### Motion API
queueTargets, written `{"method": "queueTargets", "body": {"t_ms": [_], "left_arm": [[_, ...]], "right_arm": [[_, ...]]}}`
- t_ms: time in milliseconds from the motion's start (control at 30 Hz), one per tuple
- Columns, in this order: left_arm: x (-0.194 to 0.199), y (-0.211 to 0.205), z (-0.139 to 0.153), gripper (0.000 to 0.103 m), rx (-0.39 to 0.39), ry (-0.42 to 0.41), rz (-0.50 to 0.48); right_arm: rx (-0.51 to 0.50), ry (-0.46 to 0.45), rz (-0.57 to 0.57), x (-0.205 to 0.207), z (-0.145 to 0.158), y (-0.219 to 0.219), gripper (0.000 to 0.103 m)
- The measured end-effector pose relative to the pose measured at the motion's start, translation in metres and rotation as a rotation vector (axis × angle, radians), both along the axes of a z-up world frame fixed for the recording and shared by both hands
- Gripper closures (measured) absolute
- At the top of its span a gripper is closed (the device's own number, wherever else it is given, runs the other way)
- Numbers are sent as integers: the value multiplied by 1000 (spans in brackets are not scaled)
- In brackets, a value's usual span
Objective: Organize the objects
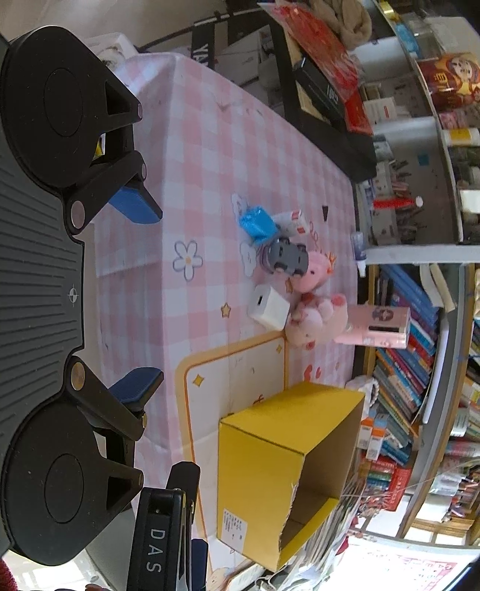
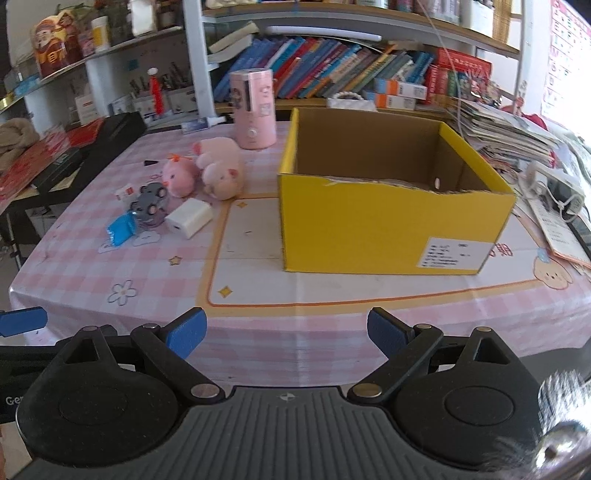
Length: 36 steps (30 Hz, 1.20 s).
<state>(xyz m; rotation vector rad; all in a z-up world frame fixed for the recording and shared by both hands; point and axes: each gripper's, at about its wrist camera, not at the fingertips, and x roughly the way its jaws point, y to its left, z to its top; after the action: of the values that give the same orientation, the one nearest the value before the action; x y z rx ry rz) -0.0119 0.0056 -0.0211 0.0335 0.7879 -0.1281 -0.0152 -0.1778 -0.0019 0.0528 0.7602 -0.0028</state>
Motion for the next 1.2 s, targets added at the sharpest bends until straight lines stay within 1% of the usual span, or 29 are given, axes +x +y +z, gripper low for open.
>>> {"method": "queueTargets", "body": {"t_ms": [333, 867, 967, 1033, 1200], "left_arm": [[-7, 22, 6, 16, -7, -29, 34], [-7, 43, 12, 16, -16, -61, 54], [-5, 45, 12, 16, -15, -63, 56], [-4, 46, 11, 16, -15, -63, 59], [4, 51, 9, 16, -14, -58, 80]], "right_arm": [[0, -23, 44, -1, 5, 23, 9], [-2, -55, 72, 0, 12, 46, 11], [-2, -55, 76, 3, 13, 48, 12], [3, -55, 84, 6, 12, 50, 15], [3, -51, 112, 15, 9, 56, 18]]}}
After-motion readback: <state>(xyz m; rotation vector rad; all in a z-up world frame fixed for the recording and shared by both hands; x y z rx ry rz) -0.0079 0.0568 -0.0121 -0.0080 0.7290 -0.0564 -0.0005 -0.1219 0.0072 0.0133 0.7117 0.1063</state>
